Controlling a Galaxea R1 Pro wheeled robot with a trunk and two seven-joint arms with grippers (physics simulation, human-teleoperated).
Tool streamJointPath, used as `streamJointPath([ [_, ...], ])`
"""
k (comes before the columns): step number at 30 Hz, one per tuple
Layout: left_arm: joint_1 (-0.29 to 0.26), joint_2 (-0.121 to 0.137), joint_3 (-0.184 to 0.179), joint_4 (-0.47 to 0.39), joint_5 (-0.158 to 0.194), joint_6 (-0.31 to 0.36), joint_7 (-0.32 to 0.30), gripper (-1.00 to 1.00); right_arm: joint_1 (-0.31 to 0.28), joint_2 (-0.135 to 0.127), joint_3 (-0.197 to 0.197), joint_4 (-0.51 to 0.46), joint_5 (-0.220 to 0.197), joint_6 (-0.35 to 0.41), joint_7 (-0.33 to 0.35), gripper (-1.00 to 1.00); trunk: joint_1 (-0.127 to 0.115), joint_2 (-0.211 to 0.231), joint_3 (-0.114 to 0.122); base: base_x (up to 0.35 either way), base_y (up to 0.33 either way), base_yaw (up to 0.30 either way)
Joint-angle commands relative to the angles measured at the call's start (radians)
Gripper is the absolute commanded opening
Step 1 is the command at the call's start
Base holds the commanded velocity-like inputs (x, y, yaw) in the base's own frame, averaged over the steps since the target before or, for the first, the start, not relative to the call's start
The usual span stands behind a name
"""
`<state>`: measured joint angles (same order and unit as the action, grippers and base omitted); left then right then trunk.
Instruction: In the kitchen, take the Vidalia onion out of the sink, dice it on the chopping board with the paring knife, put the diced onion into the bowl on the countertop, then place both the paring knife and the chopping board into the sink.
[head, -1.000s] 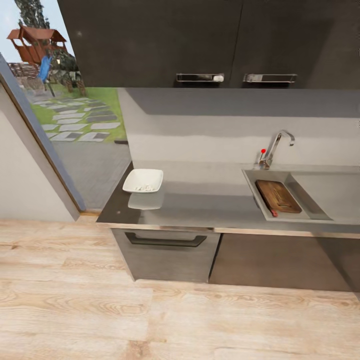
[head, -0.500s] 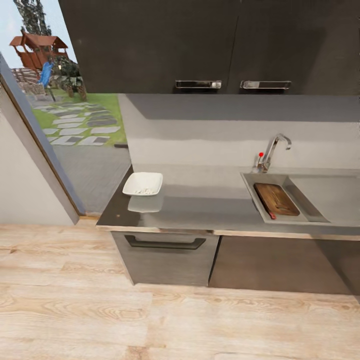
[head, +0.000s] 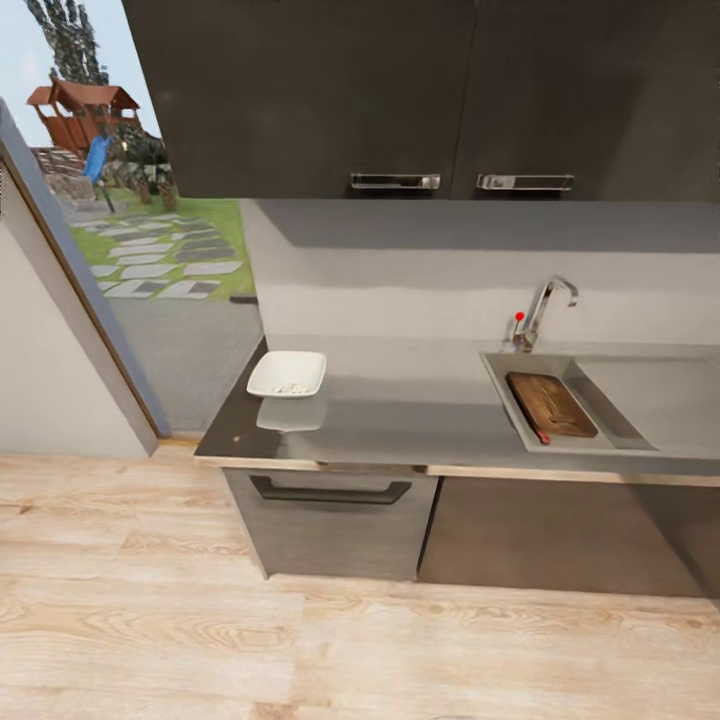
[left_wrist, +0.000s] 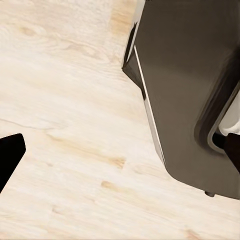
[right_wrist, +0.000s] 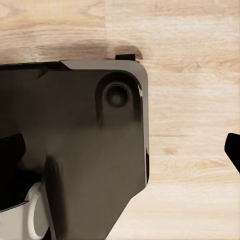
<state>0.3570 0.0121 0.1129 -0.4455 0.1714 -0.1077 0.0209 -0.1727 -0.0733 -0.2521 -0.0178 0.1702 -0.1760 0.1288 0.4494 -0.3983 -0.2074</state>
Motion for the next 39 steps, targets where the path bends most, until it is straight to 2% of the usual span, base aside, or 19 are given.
streamJointPath([
  [1, 0.000, 0.000, -0.002, -0.001, 0.010, -0.001, 0.002, 1.00, -0.001, 0.000, -0.009, 0.001, 0.009, -0.003, 0.003, 1.00, 0.001, -0.002, 0.000, 0.000, 0.000, 0.000],
  [39, 0.000, 0.000, -0.002, -0.001, 0.010, -0.001, 0.002, 1.00, 0.000, 0.009, -0.010, -0.001, 0.009, -0.003, 0.005, 1.00, 0.001, -0.002, 0.061, 0.000, 0.000, 0.000],
])
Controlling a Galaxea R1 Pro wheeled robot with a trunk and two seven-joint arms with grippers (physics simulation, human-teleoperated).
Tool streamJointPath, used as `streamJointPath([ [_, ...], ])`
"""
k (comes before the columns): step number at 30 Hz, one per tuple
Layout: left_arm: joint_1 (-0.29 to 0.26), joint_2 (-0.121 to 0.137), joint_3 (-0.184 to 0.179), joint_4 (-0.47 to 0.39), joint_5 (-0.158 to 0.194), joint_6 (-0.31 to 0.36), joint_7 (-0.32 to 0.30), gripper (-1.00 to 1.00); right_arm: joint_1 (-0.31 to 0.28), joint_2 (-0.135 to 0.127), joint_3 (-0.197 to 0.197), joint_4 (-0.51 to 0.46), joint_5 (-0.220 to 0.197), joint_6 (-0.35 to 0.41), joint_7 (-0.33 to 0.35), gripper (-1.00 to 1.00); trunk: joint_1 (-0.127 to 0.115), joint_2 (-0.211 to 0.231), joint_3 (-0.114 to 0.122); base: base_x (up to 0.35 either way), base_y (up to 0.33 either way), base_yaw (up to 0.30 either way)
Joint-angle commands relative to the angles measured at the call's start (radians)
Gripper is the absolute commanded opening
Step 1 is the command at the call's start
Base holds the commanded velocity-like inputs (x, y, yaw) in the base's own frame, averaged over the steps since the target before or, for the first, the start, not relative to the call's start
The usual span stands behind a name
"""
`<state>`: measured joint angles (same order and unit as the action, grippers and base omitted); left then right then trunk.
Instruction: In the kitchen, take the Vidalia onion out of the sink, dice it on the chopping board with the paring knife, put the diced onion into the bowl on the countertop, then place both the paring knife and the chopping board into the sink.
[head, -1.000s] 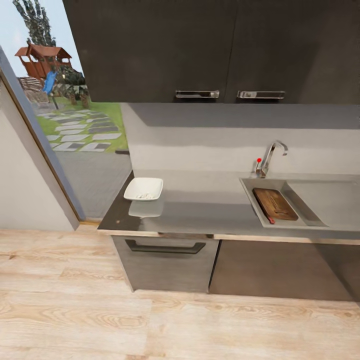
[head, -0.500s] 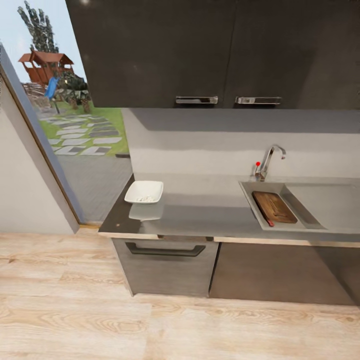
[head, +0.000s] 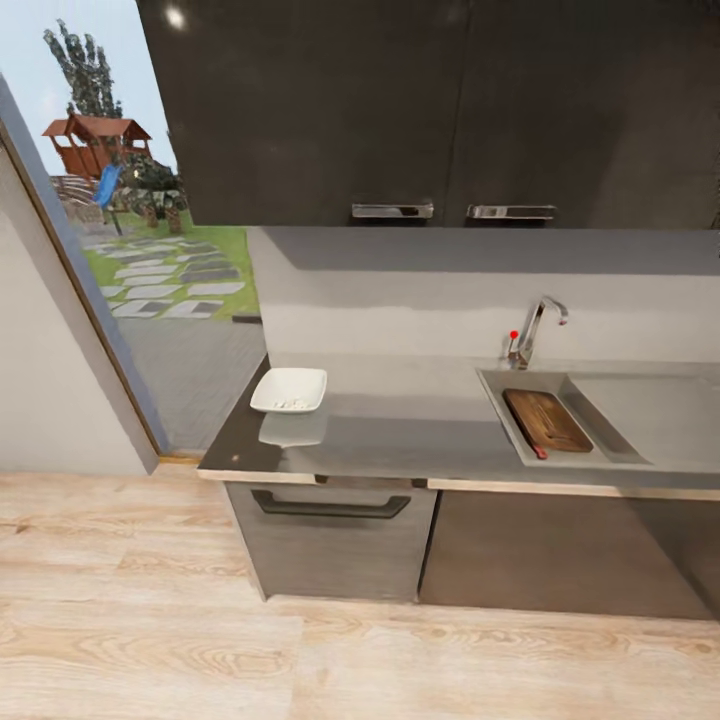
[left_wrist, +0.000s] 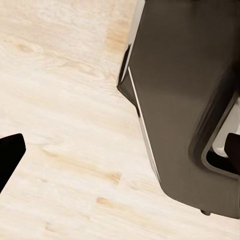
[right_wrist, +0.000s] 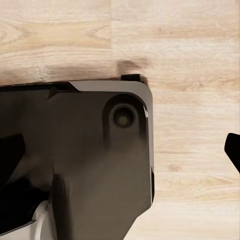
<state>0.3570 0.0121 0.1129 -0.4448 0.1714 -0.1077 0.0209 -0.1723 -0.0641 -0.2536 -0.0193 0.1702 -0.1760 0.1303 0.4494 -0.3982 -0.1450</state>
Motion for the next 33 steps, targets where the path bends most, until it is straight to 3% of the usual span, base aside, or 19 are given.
streamJointPath([
  [1, 0.000, 0.000, -0.002, -0.002, 0.010, -0.001, 0.002, 1.00, -0.001, 0.000, -0.009, 0.001, 0.009, -0.003, 0.003, 1.00, 0.001, -0.002, 0.000, 0.000, 0.000, 0.000],
  [33, 0.000, 0.000, -0.002, -0.002, 0.010, -0.001, 0.002, 1.00, 0.000, 0.000, -0.009, 0.001, 0.009, -0.003, 0.003, 1.00, 0.001, -0.002, 0.051, 0.000, 0.000, 0.000],
])
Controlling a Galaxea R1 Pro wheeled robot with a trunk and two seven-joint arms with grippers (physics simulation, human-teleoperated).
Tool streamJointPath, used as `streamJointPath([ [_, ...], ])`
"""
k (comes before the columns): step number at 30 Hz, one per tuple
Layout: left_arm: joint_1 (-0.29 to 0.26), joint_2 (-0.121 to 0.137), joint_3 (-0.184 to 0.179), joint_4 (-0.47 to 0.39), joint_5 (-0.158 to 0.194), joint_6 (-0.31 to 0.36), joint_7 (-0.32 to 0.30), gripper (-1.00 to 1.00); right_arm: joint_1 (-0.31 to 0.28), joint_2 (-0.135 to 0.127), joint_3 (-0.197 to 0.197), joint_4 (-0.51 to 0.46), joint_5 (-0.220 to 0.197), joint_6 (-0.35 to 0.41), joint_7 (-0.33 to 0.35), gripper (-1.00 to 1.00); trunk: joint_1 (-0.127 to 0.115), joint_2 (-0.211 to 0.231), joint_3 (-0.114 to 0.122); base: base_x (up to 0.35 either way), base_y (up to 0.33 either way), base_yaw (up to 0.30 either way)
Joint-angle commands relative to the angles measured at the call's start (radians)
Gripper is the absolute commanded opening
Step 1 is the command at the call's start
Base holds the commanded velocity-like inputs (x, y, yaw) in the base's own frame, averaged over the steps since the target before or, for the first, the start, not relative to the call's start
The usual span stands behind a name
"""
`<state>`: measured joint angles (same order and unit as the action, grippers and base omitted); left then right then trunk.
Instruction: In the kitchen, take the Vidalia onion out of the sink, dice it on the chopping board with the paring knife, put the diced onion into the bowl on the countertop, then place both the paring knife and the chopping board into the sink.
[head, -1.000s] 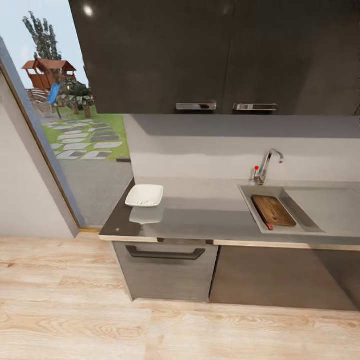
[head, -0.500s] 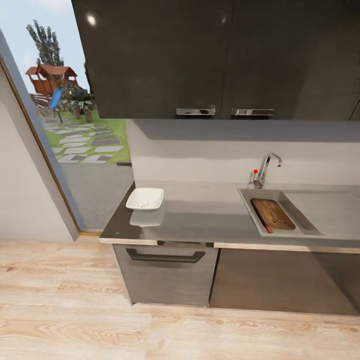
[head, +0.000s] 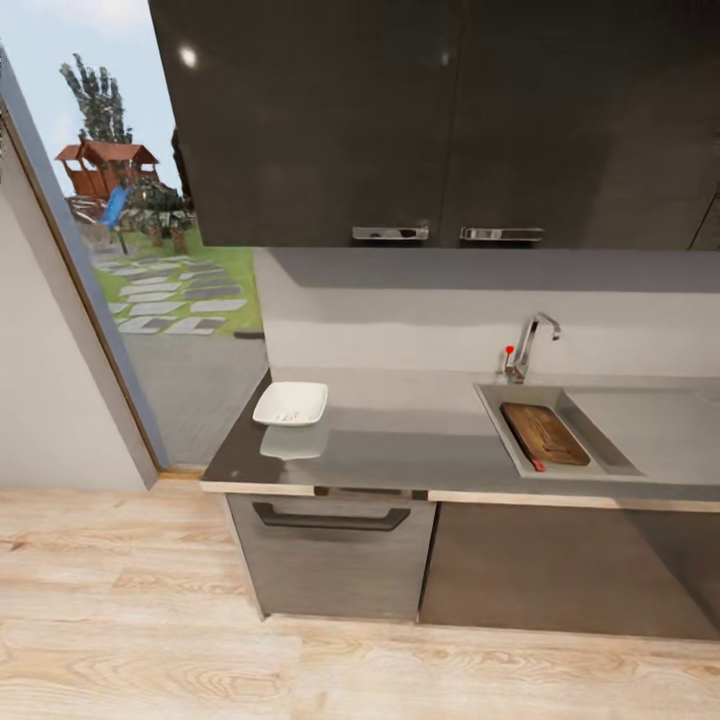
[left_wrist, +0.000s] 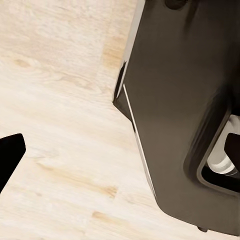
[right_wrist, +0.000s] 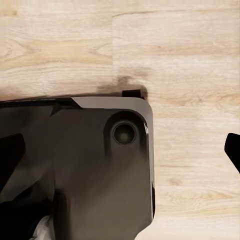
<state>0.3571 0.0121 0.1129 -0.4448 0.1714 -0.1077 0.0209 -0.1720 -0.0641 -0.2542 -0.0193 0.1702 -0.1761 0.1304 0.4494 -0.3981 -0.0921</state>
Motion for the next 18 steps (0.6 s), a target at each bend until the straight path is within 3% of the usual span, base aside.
streamJointPath([
  [1, 0.000, 0.000, -0.002, -0.002, 0.010, -0.001, 0.002, 1.00, -0.001, 0.000, -0.009, 0.001, 0.009, -0.003, 0.003, 1.00, 0.001, -0.002, 0.000, 0.000, 0.000, 0.000],
  [18, 0.000, 0.000, -0.002, -0.002, 0.010, -0.001, 0.002, 1.00, 0.000, 0.001, -0.010, -0.001, 0.009, -0.002, 0.001, 1.00, 0.001, -0.002, 0.027, 0.000, 0.000, 0.000],
])
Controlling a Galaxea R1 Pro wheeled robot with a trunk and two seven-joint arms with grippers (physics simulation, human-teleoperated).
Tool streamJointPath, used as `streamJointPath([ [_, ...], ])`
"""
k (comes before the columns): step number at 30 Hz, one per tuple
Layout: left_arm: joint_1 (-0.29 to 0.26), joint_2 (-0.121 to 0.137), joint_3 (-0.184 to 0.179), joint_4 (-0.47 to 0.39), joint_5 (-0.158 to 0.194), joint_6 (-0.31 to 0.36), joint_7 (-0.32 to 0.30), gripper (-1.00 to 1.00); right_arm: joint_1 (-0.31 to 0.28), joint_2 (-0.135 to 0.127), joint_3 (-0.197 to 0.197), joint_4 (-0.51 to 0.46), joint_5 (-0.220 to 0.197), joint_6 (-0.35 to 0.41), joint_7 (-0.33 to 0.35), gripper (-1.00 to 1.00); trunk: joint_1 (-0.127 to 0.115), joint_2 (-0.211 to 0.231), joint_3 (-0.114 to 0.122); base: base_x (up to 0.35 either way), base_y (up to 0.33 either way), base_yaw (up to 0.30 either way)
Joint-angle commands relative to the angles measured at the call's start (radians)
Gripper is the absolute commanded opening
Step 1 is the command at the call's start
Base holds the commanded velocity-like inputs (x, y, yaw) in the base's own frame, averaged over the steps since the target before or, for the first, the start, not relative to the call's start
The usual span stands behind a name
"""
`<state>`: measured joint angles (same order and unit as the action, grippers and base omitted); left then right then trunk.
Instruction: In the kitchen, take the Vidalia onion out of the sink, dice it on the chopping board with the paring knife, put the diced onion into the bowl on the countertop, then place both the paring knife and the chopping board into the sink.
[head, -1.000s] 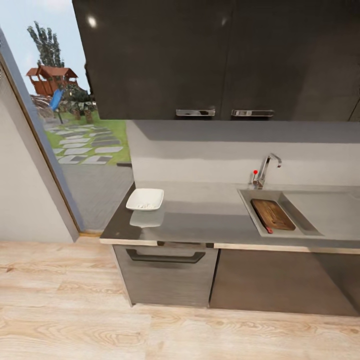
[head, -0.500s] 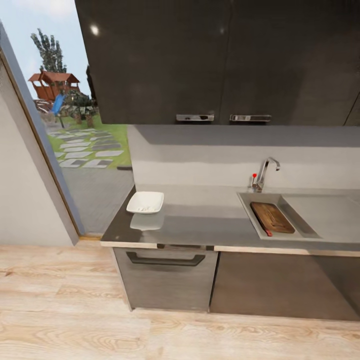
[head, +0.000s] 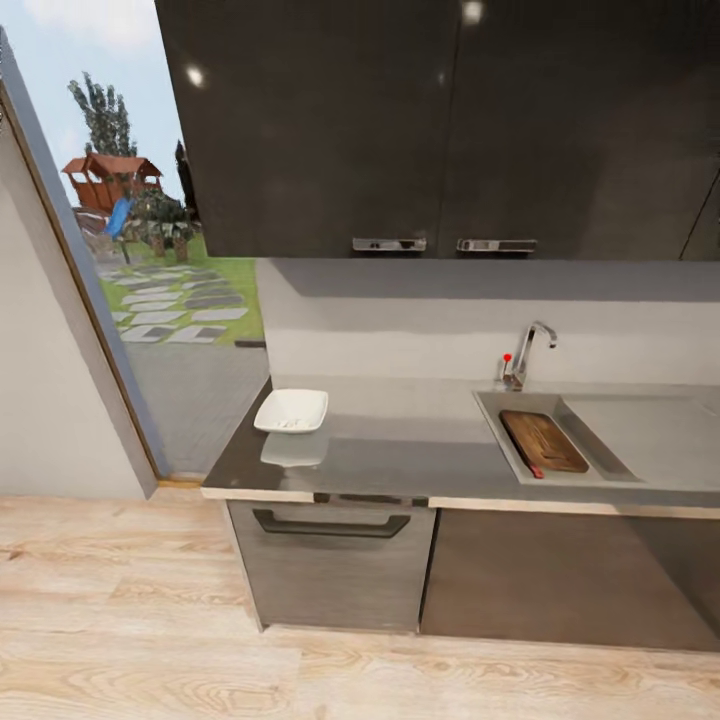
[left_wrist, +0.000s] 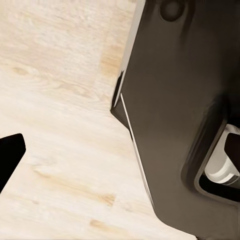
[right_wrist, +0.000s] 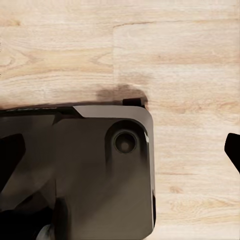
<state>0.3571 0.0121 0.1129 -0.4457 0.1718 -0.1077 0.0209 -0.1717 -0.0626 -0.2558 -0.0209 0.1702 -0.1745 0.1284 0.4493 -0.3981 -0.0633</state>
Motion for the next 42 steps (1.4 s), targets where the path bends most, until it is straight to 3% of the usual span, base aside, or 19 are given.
streamJointPath([
  [1, 0.000, 0.000, -0.002, -0.001, 0.009, -0.001, 0.002, 1.00, -0.001, 0.000, -0.009, 0.001, 0.009, -0.003, 0.003, 1.00, 0.001, -0.002, 0.000, 0.000, 0.000, 0.000],
  [23, 0.000, -0.001, -0.003, 0.007, 0.011, -0.001, 0.002, 1.00, -0.001, 0.000, -0.010, 0.001, 0.008, -0.009, 0.005, 1.00, 0.001, -0.002, 0.035, 0.000, 0.000, 0.000],
  [29, 0.000, 0.000, -0.003, 0.080, 0.011, -0.001, 0.002, 1.00, -0.001, -0.002, -0.009, -0.001, 0.008, -0.011, 0.005, 1.00, 0.001, -0.002, 0.037, 0.000, 0.000, 0.000],
  [34, 0.000, -0.002, -0.004, 0.201, 0.012, 0.000, 0.002, 1.00, 0.000, -0.001, -0.008, -0.001, 0.009, -0.013, 0.005, 1.00, 0.001, -0.002, 0.038, 0.000, 0.000, 0.000],
  [42, 0.000, -0.001, -0.003, 0.228, 0.012, -0.001, 0.002, 1.00, -0.001, 0.001, -0.011, -0.002, 0.007, -0.018, 0.007, 1.00, 0.001, -0.002, 0.038, 0.000, 0.000, 0.000],
])
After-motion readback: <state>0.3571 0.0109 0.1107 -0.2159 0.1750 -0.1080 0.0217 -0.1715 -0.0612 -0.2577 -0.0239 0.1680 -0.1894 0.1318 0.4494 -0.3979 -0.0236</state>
